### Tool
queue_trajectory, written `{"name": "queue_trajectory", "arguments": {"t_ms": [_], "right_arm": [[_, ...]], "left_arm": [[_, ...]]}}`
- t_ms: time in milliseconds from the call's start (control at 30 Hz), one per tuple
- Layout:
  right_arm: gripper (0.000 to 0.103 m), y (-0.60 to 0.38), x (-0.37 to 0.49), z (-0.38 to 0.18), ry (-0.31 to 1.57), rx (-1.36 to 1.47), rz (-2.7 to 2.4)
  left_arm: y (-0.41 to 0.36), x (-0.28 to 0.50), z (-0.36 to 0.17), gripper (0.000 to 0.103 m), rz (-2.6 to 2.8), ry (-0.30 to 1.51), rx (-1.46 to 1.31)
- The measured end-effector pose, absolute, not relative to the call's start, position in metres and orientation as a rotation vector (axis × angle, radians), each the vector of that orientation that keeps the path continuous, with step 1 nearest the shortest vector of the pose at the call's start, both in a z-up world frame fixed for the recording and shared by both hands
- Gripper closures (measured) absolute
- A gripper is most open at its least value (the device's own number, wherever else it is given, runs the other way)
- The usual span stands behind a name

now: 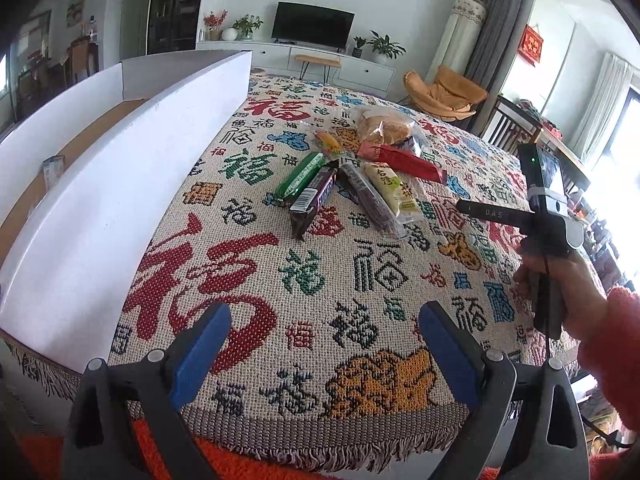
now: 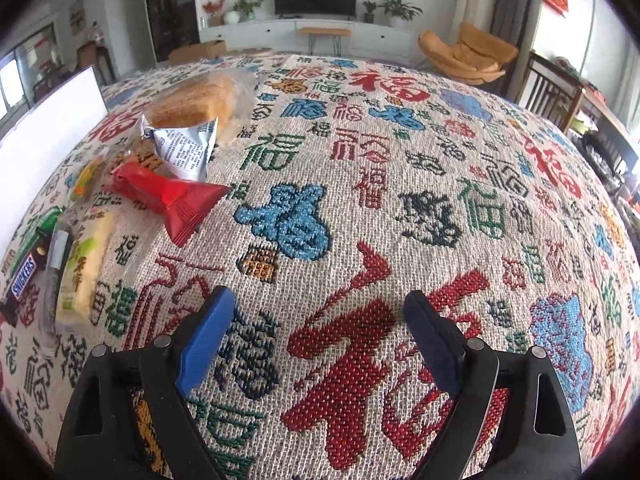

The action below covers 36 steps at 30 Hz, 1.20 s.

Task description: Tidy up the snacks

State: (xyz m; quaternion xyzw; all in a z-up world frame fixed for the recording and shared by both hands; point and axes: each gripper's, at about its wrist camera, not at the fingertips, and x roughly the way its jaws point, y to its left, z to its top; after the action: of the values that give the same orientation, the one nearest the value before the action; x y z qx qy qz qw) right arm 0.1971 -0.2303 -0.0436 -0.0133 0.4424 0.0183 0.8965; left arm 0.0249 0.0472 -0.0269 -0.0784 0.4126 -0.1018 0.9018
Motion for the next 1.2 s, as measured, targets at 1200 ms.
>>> {"name": "queue_trajectory", "arguments": {"t_ms": [1200], "right_arm": [[0.012, -0.233, 0.196, -0.045, 0.919, -0.008, 0.047]], "left_arm": [[0.064, 0.029, -0.035, 0.009, -0.251, 0.875, -0.274]]}}
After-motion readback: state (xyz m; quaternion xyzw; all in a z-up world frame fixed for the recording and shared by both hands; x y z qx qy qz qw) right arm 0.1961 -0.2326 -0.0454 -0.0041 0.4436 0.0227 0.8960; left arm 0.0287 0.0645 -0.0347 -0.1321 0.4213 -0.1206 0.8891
